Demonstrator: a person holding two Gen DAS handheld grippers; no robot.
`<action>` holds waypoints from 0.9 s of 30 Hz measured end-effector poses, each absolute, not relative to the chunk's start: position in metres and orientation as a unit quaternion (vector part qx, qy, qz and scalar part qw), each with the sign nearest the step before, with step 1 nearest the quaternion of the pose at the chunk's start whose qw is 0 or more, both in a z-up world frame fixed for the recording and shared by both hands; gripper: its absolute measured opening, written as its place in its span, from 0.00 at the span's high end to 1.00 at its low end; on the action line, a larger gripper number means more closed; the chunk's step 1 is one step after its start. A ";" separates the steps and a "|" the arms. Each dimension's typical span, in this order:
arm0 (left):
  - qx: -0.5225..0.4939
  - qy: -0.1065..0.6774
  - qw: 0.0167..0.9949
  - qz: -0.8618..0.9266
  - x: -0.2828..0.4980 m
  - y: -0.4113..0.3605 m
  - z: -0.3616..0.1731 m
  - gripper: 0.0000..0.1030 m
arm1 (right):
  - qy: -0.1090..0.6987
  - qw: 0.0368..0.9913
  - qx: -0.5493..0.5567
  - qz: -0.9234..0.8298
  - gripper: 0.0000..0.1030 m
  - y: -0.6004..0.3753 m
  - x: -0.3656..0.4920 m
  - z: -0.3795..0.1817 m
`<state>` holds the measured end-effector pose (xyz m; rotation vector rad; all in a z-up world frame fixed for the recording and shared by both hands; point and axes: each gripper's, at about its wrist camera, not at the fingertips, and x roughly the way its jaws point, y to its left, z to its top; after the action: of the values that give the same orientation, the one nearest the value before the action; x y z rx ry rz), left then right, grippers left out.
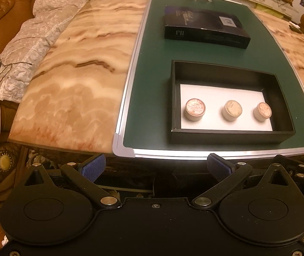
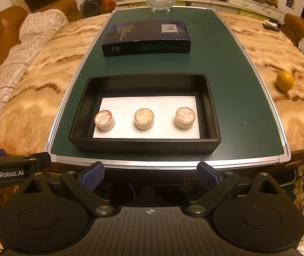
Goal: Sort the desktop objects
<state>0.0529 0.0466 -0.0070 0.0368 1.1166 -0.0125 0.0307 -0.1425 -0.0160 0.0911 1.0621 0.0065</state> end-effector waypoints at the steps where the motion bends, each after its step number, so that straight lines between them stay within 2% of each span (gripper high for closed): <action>1: 0.017 0.530 0.848 -0.006 0.052 0.047 -0.007 0.00 | 0.505 0.862 0.042 0.003 0.05 -0.142 0.030 -0.015; 27: 0.025 0.540 0.841 -0.016 0.048 0.039 -0.014 0.00 | 0.508 0.860 0.047 0.000 0.05 -0.146 0.030 -0.019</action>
<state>0.0481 0.0390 -0.0139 0.0522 1.1414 -0.0342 0.0300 -0.1458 -0.0194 0.0990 1.0666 0.0007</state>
